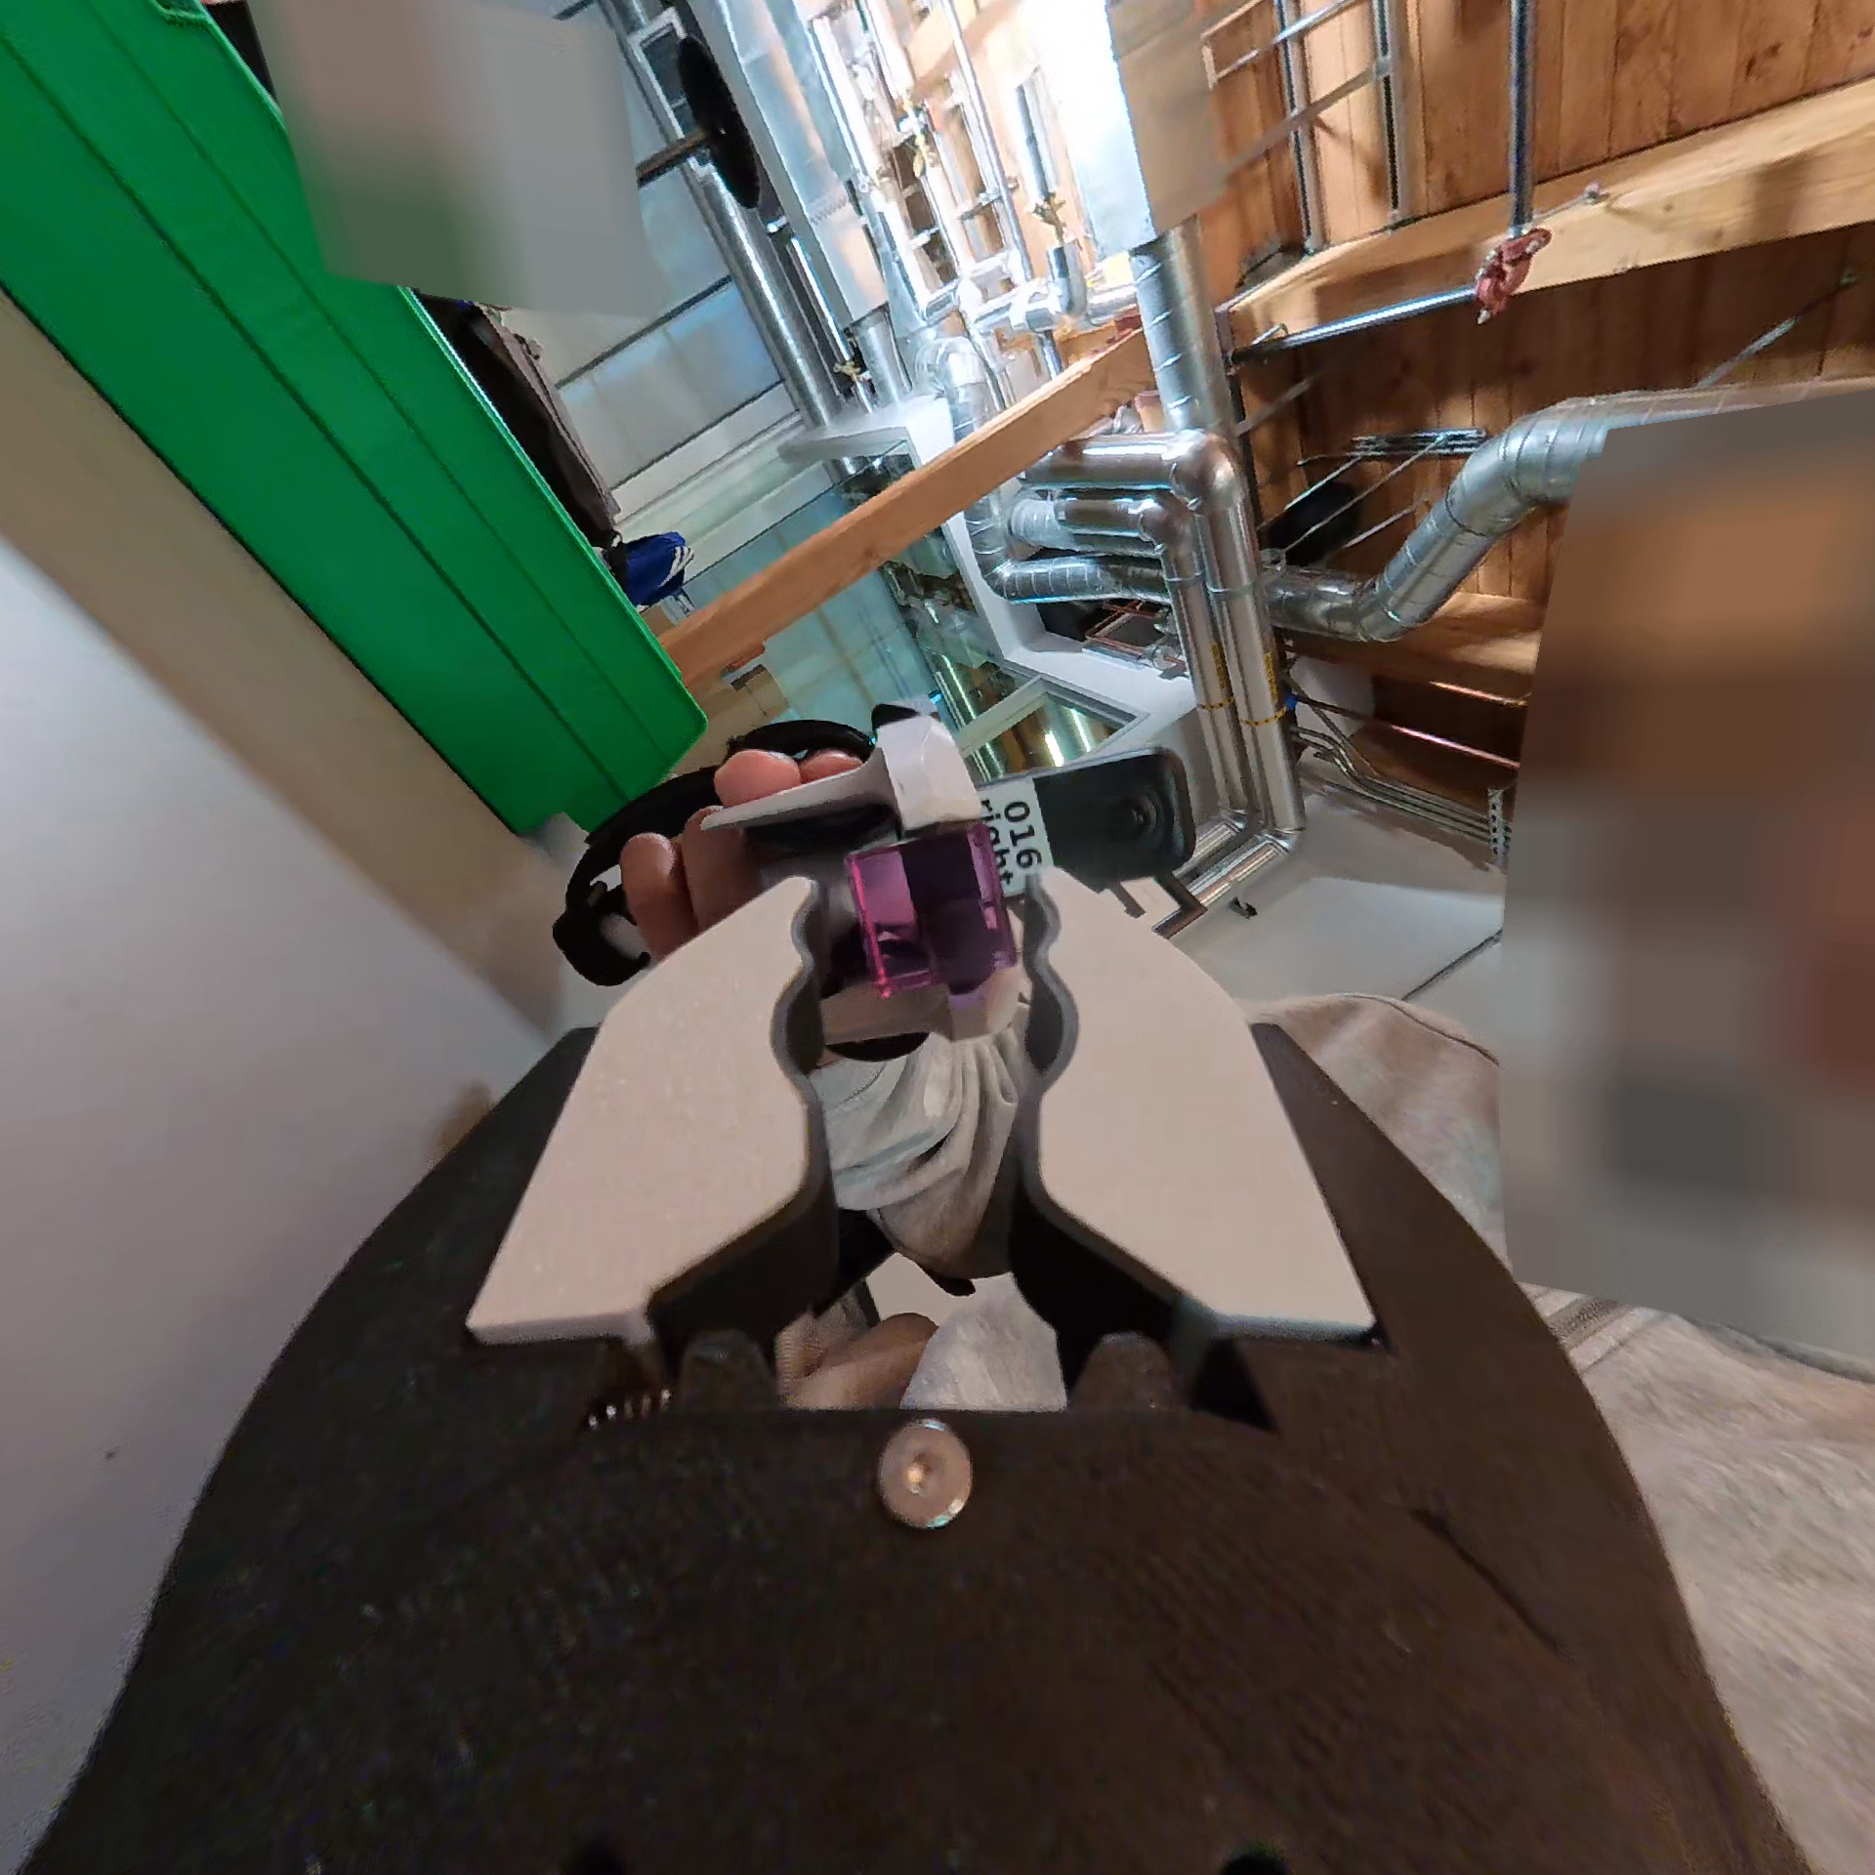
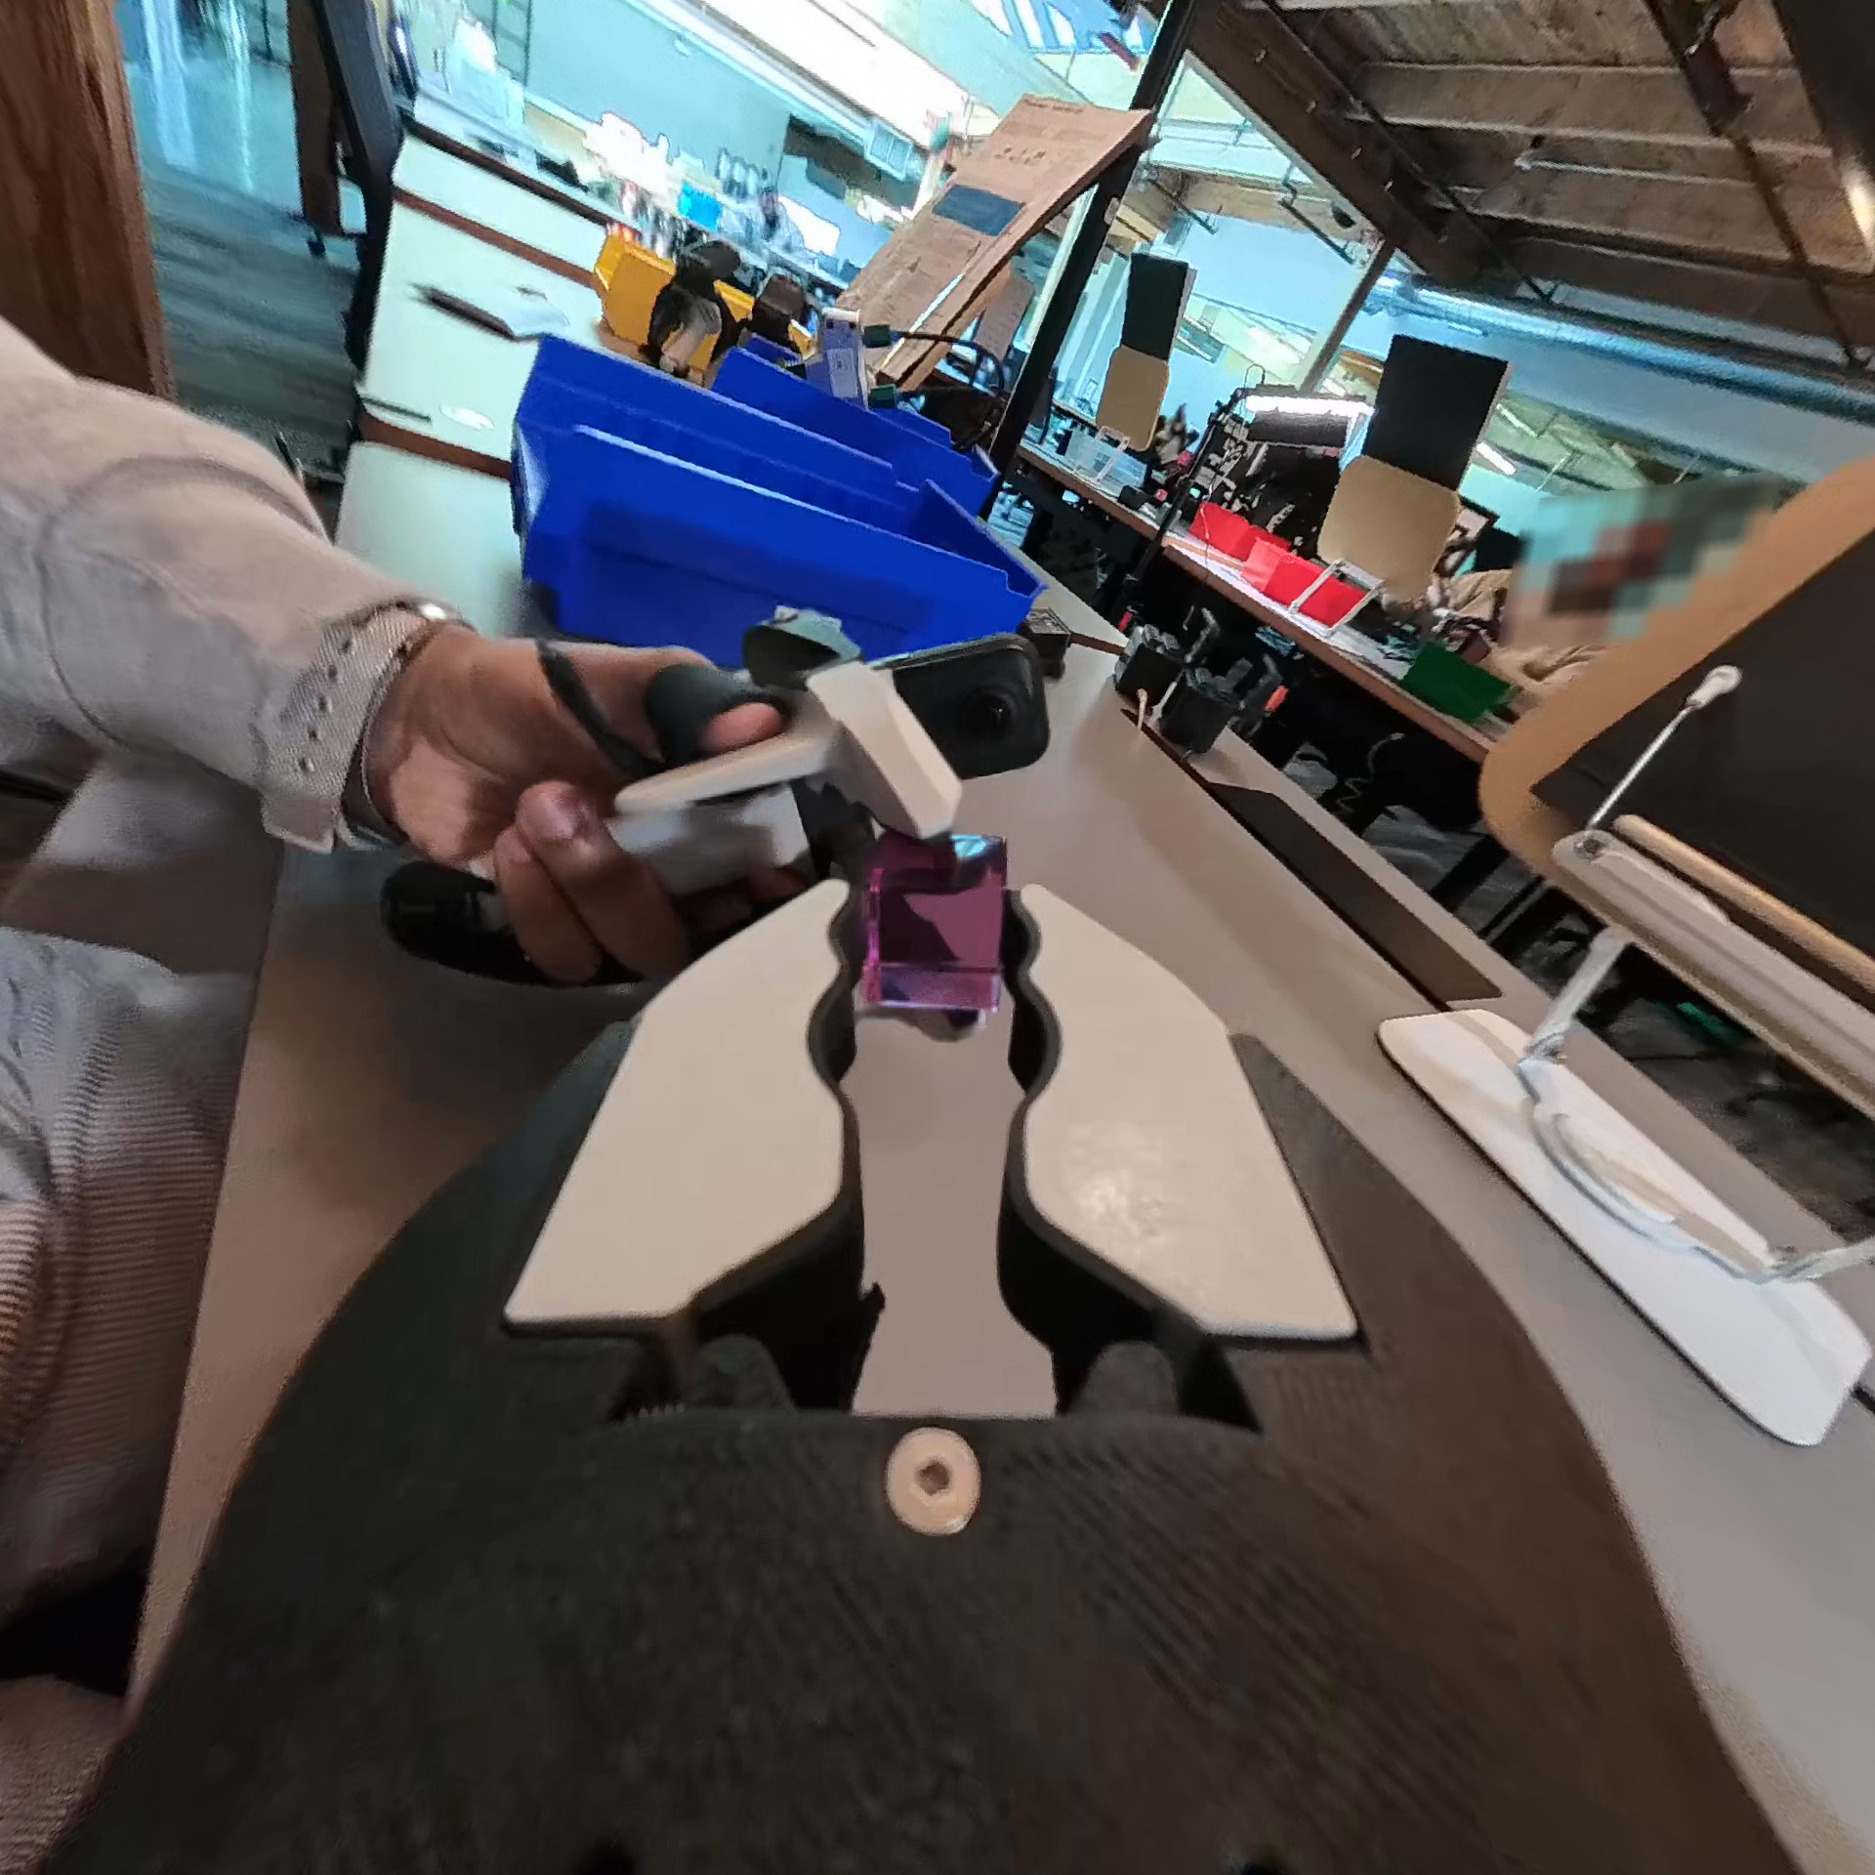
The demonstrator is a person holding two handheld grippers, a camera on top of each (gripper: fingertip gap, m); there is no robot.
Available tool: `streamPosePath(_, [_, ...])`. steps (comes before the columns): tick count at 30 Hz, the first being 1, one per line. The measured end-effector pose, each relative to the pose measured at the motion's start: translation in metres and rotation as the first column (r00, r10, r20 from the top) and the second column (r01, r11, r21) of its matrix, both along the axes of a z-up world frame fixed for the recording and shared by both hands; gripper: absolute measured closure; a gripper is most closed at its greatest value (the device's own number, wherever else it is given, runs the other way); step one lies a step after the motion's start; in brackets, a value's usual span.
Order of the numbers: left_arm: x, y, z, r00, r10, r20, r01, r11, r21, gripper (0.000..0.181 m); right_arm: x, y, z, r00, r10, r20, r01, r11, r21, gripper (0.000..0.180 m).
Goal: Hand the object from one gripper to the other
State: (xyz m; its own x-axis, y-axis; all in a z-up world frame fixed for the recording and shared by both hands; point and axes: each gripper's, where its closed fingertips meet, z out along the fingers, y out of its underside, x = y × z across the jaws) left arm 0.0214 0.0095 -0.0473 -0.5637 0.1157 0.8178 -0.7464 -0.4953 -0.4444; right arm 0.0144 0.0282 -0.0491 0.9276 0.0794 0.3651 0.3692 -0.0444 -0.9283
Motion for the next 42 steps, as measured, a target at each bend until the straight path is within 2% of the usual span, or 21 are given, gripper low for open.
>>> streamPosePath(1, [0.001, 0.000, -0.001, 1.000, 0.010, 0.007, -0.010, 1.000, 0.013, 0.139, 0.001, -0.001, 0.002, 0.999, 0.010, -0.042, -0.010, 1.000, 0.007, 0.153])
streamPosePath(5, [0.004, 0.001, -0.005, 0.992, 0.082, 0.092, -0.091, 0.991, 0.102, 0.126, 0.007, -0.006, 0.005, 0.945, 0.078, -0.318, -0.076, 0.997, 0.018, 0.153])
streamPosePath(9, [0.002, 0.004, -0.002, 0.956, 0.136, 0.261, -0.196, 0.956, 0.220, 0.125, 0.012, -0.011, 0.010, 0.747, 0.185, -0.639, -0.177, 0.981, 0.078, 0.153])
streamPosePath(14, [-0.001, 0.012, 0.005, 0.883, 0.194, 0.427, -0.339, 0.893, 0.296, 0.128, 0.019, -0.011, 0.010, 0.558, 0.238, -0.795, -0.231, 0.965, 0.127, 0.153])
streamPosePath(15, [-0.001, 0.015, 0.006, 0.861, 0.205, 0.466, -0.381, 0.867, 0.321, 0.134, 0.019, -0.011, 0.009, 0.513, 0.252, -0.820, -0.251, 0.958, 0.138, 0.153])
streamPosePath(18, [0.000, 0.020, 0.009, 0.748, 0.209, 0.630, -0.543, 0.739, 0.399, 0.132, 0.017, -0.010, 0.008, 0.344, 0.289, -0.894, -0.305, 0.934, 0.184, 0.153])
streamPosePath(20, [0.001, 0.016, 0.003, 0.693, 0.146, 0.706, -0.608, 0.645, 0.463, 0.122, 0.018, -0.010, 0.006, 0.236, 0.291, -0.927, -0.324, 0.923, 0.208, 0.153])
streamPosePath(22, [0.004, 0.012, -0.004, 0.654, 0.109, 0.749, -0.662, 0.563, 0.496, 0.099, 0.019, -0.009, 0.004, 0.147, 0.283, -0.948, -0.338, 0.915, 0.221, 0.153])
streamPosePath(23, [0.004, 0.009, -0.007, 0.640, 0.093, 0.763, -0.676, 0.540, 0.502, 0.092, 0.019, -0.009, 0.002, 0.109, 0.275, -0.955, -0.347, 0.911, 0.222, 0.153])
streamPosePath(24, [0.003, 0.006, -0.009, 0.636, 0.070, 0.768, -0.677, 0.528, 0.513, 0.094, 0.019, -0.008, 0.001, 0.077, 0.266, -0.961, -0.357, 0.907, 0.223, 0.153])
streamPosePath(29, [-0.002, -0.001, -0.013, 0.595, -0.010, 0.804, -0.702, 0.481, 0.526, 0.116, 0.012, -0.007, -0.003, -0.047, 0.234, -0.971, -0.419, 0.878, 0.232, 0.153])
streamPosePath(34, [-0.004, -0.003, -0.012, 0.582, -0.019, 0.813, -0.705, 0.488, 0.516, 0.136, 0.000, -0.005, -0.009, -0.148, 0.198, -0.969, -0.481, 0.842, 0.246, 0.153])
streamPosePath(38, [-0.008, -0.006, -0.011, 0.574, -0.033, 0.818, -0.698, 0.503, 0.510, 0.151, -0.005, -0.004, -0.009, -0.168, 0.190, -0.967, -0.503, 0.827, 0.250, 0.153])
streamPosePath(42, [-0.007, -0.007, -0.012, 0.584, -0.034, 0.811, -0.691, 0.504, 0.518, 0.153, -0.004, -0.004, -0.009, -0.168, 0.191, -0.967, -0.498, 0.830, 0.250, 0.153])
